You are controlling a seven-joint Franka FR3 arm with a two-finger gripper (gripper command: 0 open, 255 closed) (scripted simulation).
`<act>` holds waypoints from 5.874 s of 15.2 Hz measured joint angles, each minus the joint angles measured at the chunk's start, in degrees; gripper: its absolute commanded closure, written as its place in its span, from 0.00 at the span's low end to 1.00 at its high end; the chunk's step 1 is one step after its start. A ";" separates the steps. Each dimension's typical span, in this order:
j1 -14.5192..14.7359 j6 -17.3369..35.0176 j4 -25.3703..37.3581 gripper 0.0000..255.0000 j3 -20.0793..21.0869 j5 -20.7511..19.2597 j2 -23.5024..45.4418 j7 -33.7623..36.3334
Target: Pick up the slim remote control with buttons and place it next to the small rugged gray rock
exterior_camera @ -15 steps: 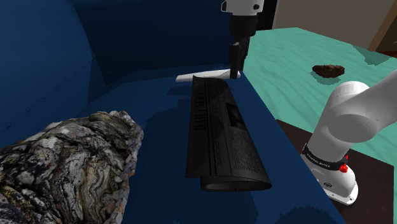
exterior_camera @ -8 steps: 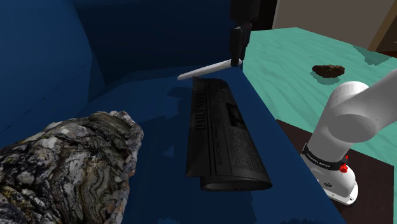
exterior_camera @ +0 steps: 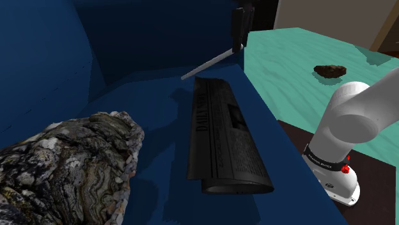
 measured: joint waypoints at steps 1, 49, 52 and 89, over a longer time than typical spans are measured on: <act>-0.11 -0.63 1.00 1.00 -0.25 -0.20 0.41 -0.20; -0.61 -13.84 37.17 1.00 40.69 12.09 11.52 47.55; 0.17 -11.86 33.97 1.00 40.23 12.97 9.95 47.17; 1.94 -0.46 11.91 0.00 37.95 20.23 -2.39 39.67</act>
